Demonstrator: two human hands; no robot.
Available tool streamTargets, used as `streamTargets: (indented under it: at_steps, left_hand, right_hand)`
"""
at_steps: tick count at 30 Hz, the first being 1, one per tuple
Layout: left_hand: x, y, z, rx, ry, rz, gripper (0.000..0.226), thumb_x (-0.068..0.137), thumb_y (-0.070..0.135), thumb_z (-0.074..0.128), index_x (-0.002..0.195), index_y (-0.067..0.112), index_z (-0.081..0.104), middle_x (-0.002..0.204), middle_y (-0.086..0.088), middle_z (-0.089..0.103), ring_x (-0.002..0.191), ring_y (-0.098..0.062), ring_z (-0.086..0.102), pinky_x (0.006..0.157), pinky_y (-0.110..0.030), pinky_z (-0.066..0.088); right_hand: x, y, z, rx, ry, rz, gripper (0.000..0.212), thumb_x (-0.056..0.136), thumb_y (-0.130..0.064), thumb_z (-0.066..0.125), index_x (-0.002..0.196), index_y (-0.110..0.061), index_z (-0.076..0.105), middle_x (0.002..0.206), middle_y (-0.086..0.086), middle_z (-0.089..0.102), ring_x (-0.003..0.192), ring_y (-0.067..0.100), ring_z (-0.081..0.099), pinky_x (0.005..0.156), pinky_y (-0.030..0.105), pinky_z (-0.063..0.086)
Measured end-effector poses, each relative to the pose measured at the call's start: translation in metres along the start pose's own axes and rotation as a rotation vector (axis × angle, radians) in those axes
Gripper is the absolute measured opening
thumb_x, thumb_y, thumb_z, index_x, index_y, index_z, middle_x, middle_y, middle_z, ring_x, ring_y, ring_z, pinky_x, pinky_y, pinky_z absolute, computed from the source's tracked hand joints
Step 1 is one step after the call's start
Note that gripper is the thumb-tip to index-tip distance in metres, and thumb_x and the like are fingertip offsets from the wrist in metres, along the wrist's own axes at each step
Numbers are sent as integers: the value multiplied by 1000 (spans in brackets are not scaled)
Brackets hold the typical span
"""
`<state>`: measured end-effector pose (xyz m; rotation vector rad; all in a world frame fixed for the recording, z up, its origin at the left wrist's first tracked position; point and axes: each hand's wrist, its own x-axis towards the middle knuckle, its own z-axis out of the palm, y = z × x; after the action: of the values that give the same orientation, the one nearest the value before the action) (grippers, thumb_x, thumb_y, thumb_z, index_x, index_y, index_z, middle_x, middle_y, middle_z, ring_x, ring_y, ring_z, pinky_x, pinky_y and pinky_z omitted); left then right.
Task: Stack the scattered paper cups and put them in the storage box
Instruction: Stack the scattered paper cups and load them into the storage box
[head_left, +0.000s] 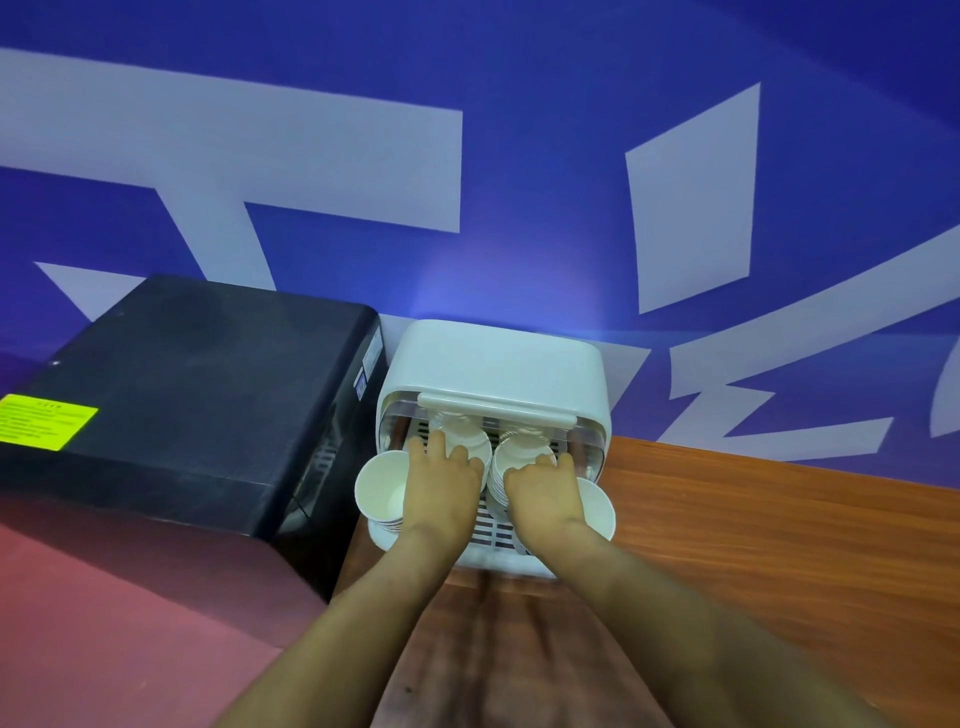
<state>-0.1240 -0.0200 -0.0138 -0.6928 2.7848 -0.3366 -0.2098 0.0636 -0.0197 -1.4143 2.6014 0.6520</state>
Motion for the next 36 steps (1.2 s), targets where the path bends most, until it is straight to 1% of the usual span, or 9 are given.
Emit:
streamTargets:
  at_steps: [6,11,14,16,19,23,26,29,36]
  left_hand:
    - [2,3,11,-103,20,67,37,87,13,55,122,18,44,122,-5,55,119,-31,43,103,-45,27]
    - [3,-8,7,-120,38,217,35,86,6,53,117,21,47,116,-3,60,114,-28,50,102,-44,26]
    - [4,-17,8,-178,46,294,31,89,21,52,120,24,54,128,-1,53,128,-27,38,110,-51,18]
    - [1,-19,10,-285,150,323,34,83,40,49,109,26,65,131,-4,50,125,-32,42,106,-55,26]
    - [-2,-20,14,-469,298,234,42,74,48,39,93,26,69,126,-10,55,115,-38,51,99,-53,37]
    - [2,-21,8,-431,103,93,73,71,61,11,124,34,52,142,-12,35,134,-36,23,114,-50,14]
    - [11,-25,0,-394,-42,48,67,76,69,24,133,39,42,146,-12,32,139,-35,17,115,-50,10]
    - [14,-24,1,-308,-60,33,58,84,68,35,133,37,46,148,-13,30,140,-35,16,115,-51,10]
    - [8,-8,-6,-149,-38,-200,78,84,78,13,131,26,48,140,-17,37,128,-37,33,109,-55,22]
  right_hand:
    - [6,-5,-4,-23,7,46,25,86,-10,57,109,-18,58,105,3,66,103,25,57,93,39,35]
    - [12,-4,-1,76,42,122,40,86,-13,58,123,-15,45,109,5,65,107,28,58,92,37,34]
    - [12,-1,2,156,60,153,45,87,-17,56,129,-18,39,110,4,67,111,29,55,93,38,32]
    - [8,2,5,188,57,128,43,89,-22,54,129,-20,39,110,4,66,113,29,51,93,40,31]
    - [2,11,7,206,47,54,28,87,-23,55,115,-22,50,112,2,63,114,26,48,90,40,31]
    - [0,21,5,176,-12,-23,25,89,-17,54,114,-21,57,117,4,59,120,26,43,93,39,35]
    - [-2,22,3,168,-35,-37,31,89,-8,48,116,-20,58,118,8,60,119,27,45,91,36,38]
    - [-5,21,1,125,-23,-36,32,88,-8,49,118,-17,55,116,9,61,117,27,48,89,36,39]
    - [-10,13,-6,57,-25,-8,44,88,-11,53,129,-10,39,120,11,60,120,29,47,93,37,36]
